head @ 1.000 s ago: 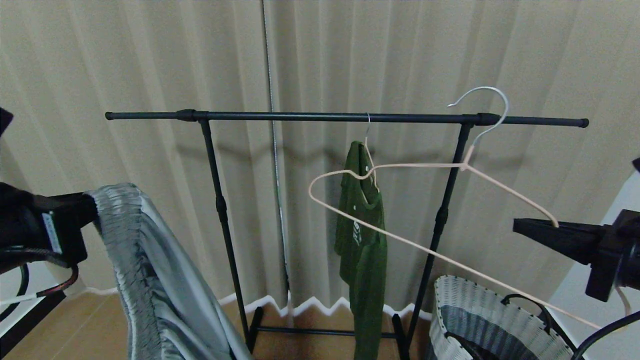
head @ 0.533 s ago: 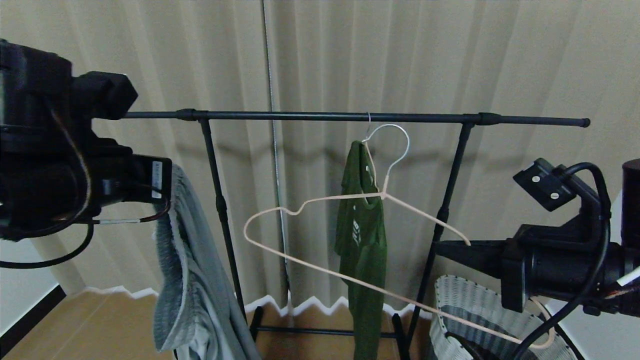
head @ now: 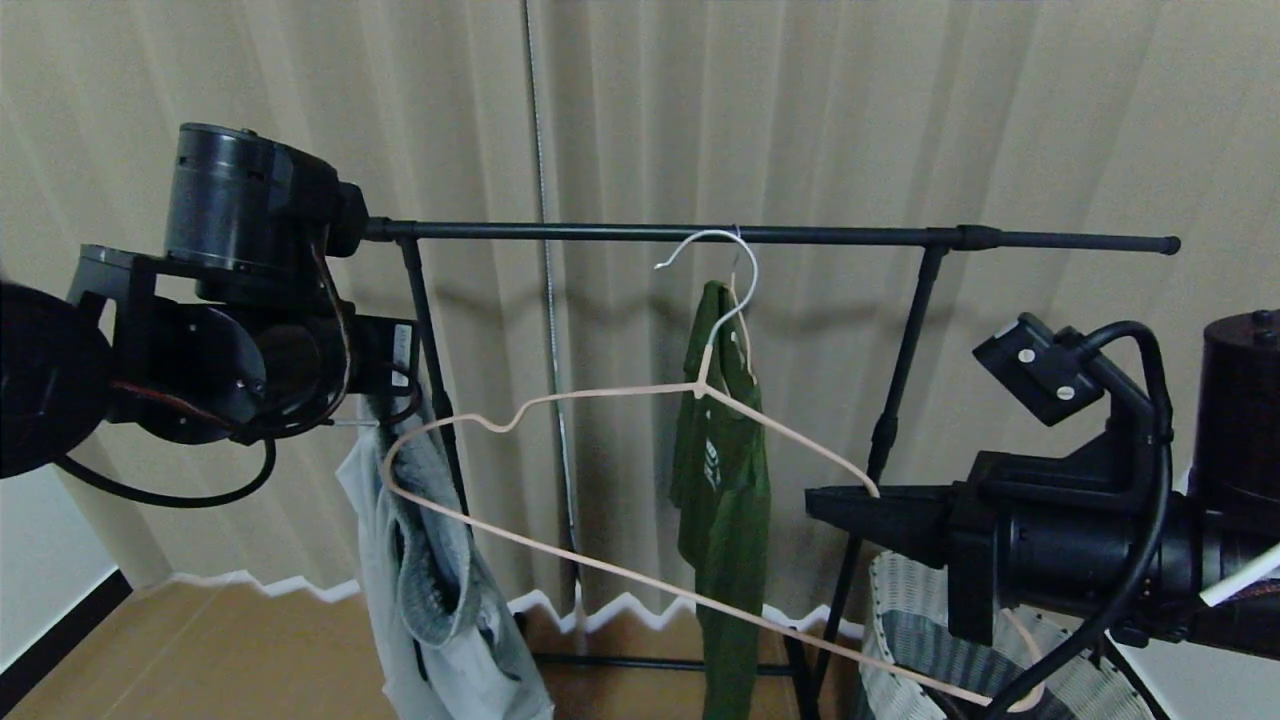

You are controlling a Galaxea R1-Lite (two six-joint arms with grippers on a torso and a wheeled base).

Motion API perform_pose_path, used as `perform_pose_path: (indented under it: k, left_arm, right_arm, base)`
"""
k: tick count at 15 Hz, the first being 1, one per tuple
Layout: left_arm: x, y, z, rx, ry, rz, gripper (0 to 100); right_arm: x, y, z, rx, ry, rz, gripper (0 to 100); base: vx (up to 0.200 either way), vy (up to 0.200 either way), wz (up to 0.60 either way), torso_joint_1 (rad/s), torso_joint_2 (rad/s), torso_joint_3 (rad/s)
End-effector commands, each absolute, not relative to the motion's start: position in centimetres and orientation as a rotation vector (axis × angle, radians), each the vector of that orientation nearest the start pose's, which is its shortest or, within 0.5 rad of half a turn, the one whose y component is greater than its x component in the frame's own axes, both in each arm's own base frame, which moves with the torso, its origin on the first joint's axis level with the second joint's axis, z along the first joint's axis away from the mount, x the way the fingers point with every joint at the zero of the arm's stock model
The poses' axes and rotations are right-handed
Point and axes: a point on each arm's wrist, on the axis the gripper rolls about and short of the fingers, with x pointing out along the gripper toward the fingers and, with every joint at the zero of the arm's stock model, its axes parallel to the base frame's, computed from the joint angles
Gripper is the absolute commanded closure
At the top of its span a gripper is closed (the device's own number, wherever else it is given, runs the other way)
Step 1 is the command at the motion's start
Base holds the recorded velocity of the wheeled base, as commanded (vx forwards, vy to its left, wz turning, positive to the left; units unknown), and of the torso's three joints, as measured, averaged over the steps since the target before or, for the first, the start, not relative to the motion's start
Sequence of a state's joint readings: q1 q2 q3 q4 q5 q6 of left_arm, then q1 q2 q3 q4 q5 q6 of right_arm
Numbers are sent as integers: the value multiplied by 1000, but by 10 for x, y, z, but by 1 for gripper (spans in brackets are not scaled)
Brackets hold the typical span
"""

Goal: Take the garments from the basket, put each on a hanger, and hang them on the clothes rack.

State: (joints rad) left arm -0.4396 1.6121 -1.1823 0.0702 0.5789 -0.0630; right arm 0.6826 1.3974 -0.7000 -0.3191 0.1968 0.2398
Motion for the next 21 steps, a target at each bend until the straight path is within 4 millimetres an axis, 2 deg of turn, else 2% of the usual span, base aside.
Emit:
perform_pose_path:
  k: [1, 4, 6, 10, 14, 21]
  left_arm:
    - [267, -117, 247, 188, 434, 135, 100]
    - [268, -118, 251, 199, 426, 156, 100]
    - [269, -117, 249, 207, 437, 168, 100]
    - [274, -119, 241, 227, 472, 170, 100]
    - [287, -118, 239, 221, 478, 192, 100]
    - [286, -117, 238, 224, 481, 198, 100]
  right_arm:
    - [181, 154, 197, 119, 511, 812, 100]
    - [206, 170, 189, 85, 517, 661, 100]
    - [213, 175, 190, 96, 508, 603, 100]
    - [212, 188, 191, 166, 471, 628, 100]
    - [191, 206, 182, 151, 512, 705, 100]
    - [208, 224, 167, 150, 470, 564, 100]
  base:
    - [0, 0, 0, 0, 0, 0]
    - [0, 0, 0, 0, 0, 0]
    - [0, 0, 0, 0, 0, 0]
    - [0, 0, 0, 0, 0, 0]
    - [0, 0, 0, 0, 0, 0]
    - [0, 0, 0, 0, 0, 0]
